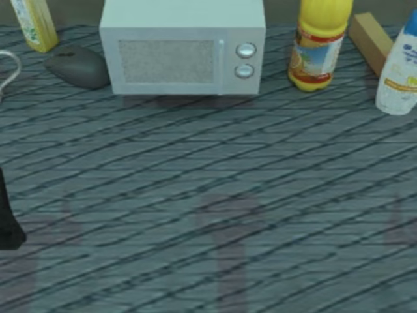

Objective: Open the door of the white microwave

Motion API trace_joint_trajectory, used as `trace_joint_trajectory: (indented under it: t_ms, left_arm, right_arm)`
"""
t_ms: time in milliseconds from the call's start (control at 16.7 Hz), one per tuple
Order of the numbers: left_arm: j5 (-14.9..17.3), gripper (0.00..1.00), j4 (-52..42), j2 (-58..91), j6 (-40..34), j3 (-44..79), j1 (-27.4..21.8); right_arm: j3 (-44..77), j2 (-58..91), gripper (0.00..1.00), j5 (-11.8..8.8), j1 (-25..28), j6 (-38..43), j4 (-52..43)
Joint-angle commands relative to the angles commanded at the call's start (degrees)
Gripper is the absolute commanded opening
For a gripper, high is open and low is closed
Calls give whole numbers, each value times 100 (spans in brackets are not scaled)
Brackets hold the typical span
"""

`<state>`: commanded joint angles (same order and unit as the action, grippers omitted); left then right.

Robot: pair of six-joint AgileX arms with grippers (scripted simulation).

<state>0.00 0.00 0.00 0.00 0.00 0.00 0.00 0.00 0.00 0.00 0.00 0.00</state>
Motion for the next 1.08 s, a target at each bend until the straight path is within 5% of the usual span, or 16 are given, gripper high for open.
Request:
trace_joint_trajectory:
  t_ms: [540,1080]
  left_arm:
    - [-122,100,-1291,1408,-35,1205,-447]
    - [-525,100,-3840,5324,-868,5904,-1724]
  right_arm:
    - [0,0,100,0,0,0,0]
    - [0,0,100,0,0,0,0]
